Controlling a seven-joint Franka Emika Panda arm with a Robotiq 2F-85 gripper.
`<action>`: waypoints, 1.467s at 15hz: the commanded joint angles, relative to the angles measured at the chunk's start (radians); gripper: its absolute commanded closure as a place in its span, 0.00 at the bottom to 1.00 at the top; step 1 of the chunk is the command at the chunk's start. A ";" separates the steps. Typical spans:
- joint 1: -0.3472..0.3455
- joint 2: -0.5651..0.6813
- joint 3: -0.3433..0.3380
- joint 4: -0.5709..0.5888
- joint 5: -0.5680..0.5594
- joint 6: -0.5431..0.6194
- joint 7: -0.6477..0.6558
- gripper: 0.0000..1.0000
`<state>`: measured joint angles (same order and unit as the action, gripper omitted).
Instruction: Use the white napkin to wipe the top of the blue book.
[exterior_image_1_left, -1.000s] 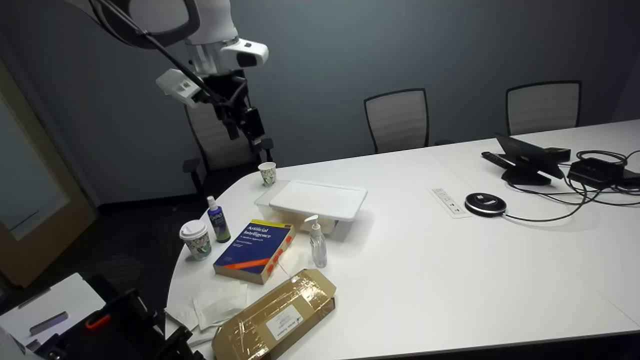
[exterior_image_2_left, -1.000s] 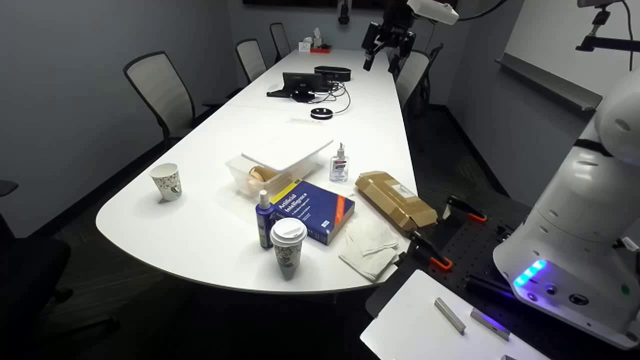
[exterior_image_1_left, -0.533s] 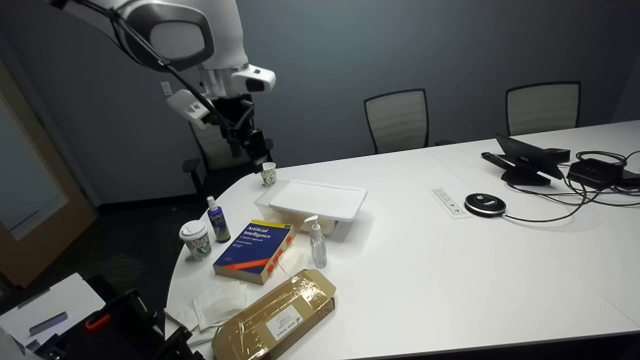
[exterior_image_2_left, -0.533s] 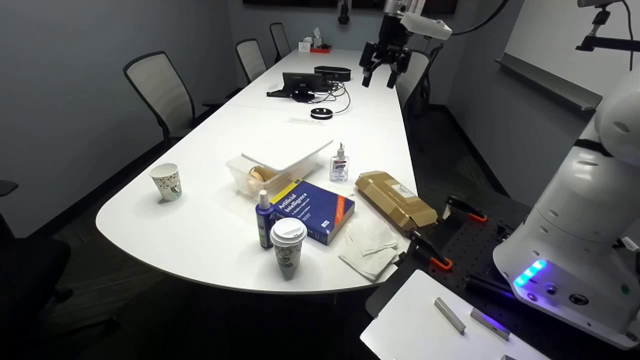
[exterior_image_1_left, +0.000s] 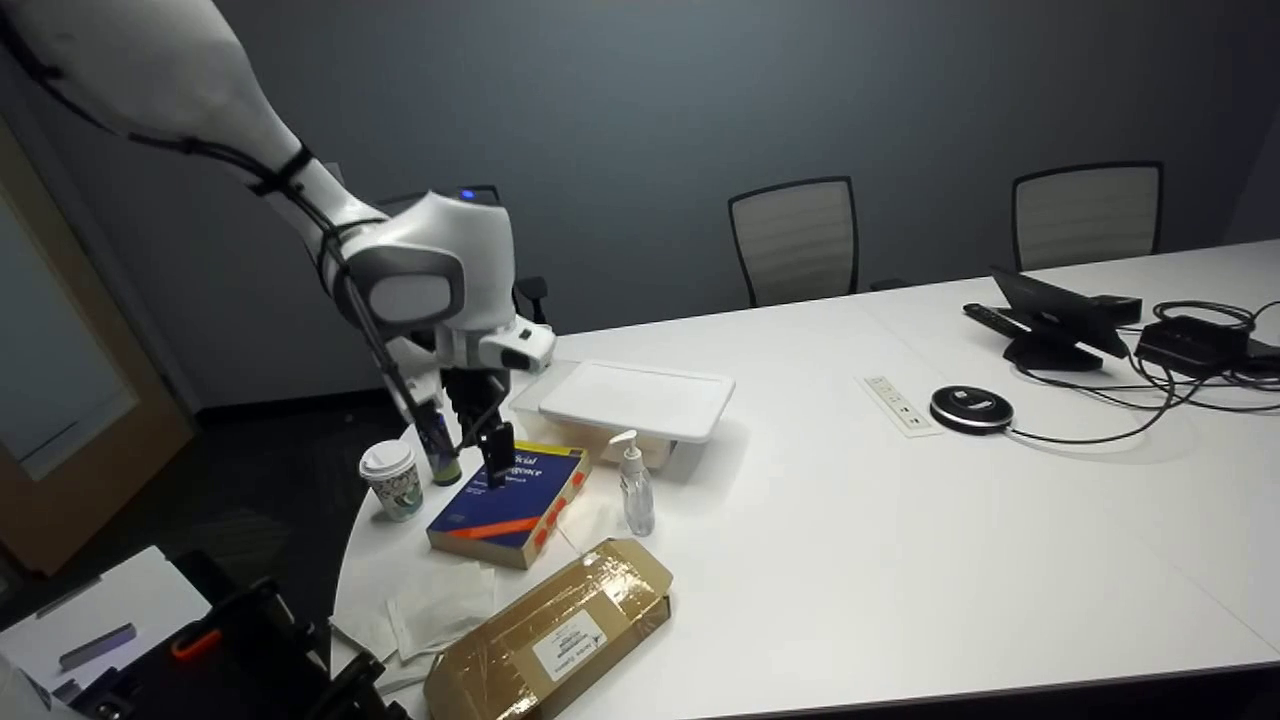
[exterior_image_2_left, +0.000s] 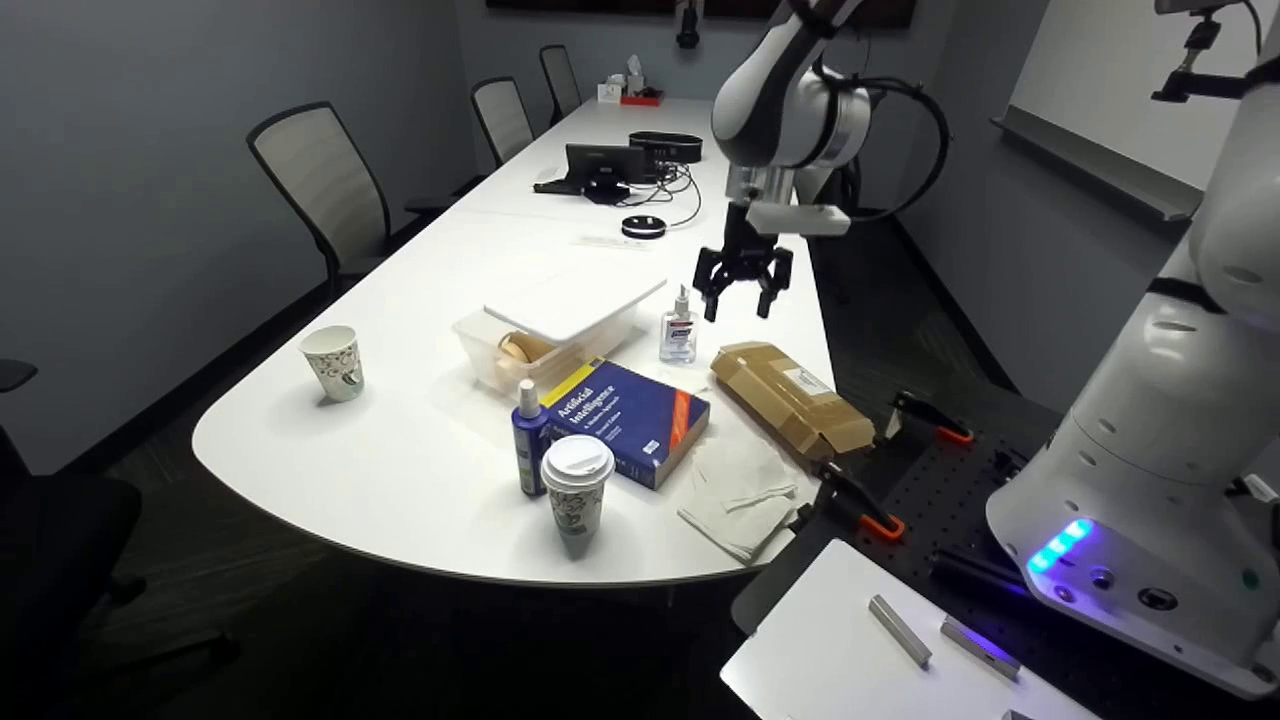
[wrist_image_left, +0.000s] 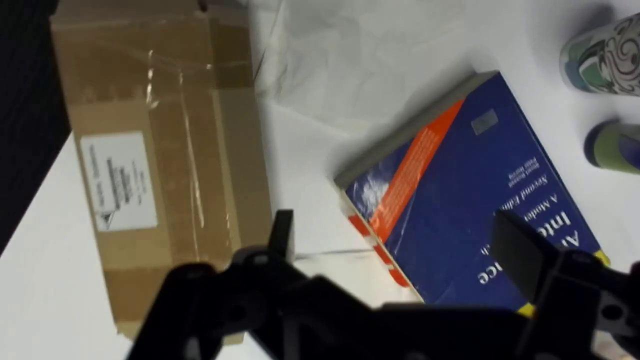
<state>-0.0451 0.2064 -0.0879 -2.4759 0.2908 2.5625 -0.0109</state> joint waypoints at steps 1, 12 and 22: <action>-0.045 0.200 0.082 0.023 0.180 0.084 -0.003 0.00; -0.127 0.623 0.248 0.097 0.389 0.406 0.076 0.00; 0.067 0.654 0.113 0.132 0.268 0.419 0.342 0.77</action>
<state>-0.0303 0.8498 0.0657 -2.3605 0.5975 2.9767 0.2583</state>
